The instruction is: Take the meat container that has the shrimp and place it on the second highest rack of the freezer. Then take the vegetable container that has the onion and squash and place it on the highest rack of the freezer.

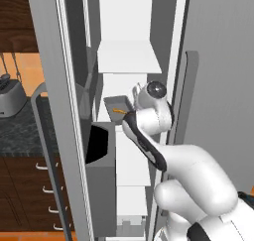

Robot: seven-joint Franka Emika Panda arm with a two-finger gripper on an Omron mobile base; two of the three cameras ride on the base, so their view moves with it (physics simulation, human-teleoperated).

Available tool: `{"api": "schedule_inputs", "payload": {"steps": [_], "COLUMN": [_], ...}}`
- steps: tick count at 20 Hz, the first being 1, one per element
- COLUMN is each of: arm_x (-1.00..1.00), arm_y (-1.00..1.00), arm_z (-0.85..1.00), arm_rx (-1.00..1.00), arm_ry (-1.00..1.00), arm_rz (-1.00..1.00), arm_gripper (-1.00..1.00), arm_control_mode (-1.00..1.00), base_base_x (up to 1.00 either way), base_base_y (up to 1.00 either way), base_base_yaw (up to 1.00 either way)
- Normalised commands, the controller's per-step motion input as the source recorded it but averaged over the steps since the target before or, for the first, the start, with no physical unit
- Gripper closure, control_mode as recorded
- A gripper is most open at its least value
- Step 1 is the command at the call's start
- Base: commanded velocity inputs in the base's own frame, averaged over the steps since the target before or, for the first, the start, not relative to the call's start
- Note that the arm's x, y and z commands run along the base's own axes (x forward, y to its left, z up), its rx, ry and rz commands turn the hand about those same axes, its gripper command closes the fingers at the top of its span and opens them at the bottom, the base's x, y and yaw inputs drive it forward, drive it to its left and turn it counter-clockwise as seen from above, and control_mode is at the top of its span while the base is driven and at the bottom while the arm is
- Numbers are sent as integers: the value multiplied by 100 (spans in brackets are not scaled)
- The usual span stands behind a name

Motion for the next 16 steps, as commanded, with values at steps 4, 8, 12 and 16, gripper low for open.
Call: {"api": "schedule_inputs", "payload": {"steps": [4,8,12,16], "arm_x": [-100,-100,-91,-61], "arm_y": [-24,0,-9,-27], "arm_z": [89,56,42,43], "arm_rx": [0,-12,-26,-33], "arm_ry": [5,7,14,23], "arm_rz": [27,30,27,28], "arm_gripper": [-100,-100,-100,-100], "arm_control_mode": [-100,-100,-100,-100], "base_base_x": [0,0,0,0], "base_base_y": [0,0,0,0], "base_base_yaw": [0,0,0,0]}}
